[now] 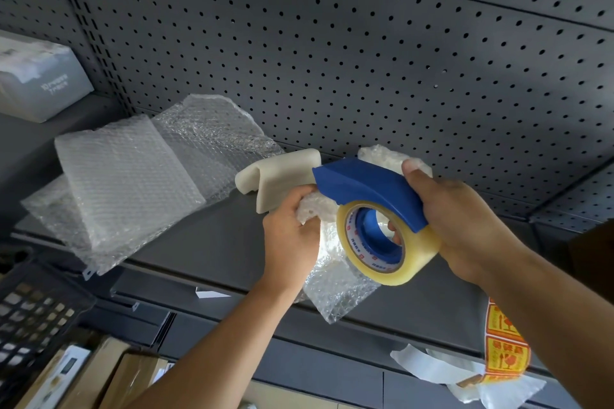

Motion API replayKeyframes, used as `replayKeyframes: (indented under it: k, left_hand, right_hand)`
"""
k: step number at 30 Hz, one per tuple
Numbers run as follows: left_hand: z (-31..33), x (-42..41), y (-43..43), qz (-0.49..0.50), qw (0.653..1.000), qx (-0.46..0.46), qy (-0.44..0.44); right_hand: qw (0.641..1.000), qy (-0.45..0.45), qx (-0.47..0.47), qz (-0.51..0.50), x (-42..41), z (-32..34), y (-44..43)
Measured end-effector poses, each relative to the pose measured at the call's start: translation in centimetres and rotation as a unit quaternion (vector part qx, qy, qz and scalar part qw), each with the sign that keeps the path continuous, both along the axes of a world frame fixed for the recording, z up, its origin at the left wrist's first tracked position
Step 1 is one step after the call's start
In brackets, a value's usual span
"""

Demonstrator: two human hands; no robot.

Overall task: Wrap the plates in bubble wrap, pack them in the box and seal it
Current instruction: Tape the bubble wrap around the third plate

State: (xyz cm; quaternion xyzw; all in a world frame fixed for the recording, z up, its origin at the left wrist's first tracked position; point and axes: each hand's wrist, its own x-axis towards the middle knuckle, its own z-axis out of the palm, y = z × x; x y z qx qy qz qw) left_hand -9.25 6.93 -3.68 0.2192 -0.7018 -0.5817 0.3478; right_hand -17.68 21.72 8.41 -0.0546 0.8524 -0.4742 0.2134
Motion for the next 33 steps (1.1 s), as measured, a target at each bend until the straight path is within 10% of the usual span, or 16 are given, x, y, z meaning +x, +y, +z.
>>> replayKeyframes:
  k: [33]
  left_hand:
    - [5.2,-2.2,-5.7,0.069,0.985,0.139,0.083]
  right_hand:
    - [0.990,0.075,-0.086,0.078,6.7,3.4,7.0]
